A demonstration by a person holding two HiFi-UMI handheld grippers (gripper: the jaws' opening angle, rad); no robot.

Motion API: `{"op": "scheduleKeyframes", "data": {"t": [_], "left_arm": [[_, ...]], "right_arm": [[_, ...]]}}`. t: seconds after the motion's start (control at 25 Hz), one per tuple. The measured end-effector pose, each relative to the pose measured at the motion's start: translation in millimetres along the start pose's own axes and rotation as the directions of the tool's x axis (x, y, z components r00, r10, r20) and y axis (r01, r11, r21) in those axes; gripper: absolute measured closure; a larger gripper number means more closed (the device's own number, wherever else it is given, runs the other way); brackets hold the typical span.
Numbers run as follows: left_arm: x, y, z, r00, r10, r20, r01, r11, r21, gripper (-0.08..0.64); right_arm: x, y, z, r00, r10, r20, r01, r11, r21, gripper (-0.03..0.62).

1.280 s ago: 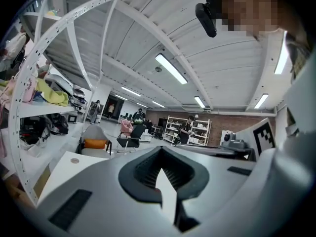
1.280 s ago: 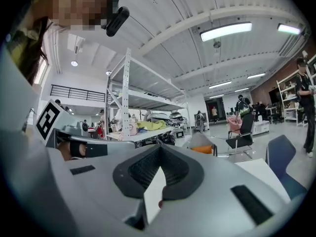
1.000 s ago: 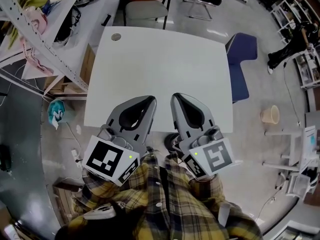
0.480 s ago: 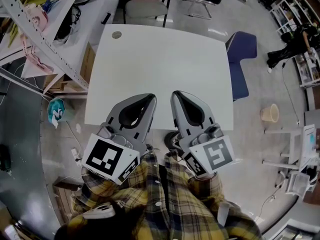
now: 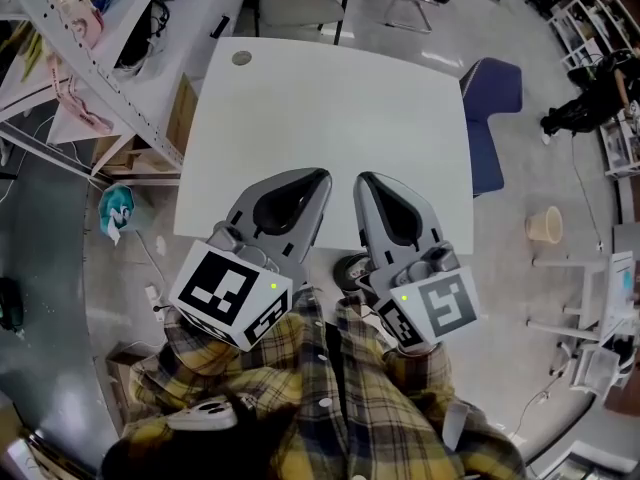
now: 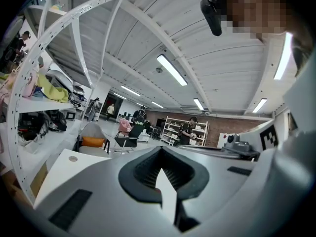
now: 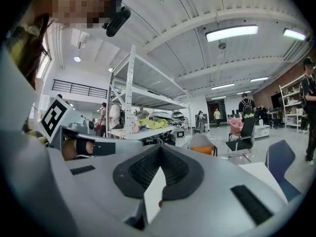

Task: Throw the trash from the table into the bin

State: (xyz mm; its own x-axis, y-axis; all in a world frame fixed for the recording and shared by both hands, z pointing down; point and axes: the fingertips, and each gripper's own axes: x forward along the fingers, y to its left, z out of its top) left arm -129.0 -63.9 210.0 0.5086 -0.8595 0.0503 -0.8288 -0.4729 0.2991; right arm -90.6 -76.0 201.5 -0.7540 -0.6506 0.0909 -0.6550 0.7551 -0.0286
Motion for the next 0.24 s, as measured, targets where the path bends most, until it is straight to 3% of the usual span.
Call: {"op": "scheduleKeyframes", "data": {"t": [0.24], "left_arm": [[17,8,22,0.998,-0.055,0.01,0.055,0.998,0.042,0.552]], "right_arm": [[-6,-13,7,0.999,-0.029,0.014,0.029,0.999,-0.014,0.594]]}}
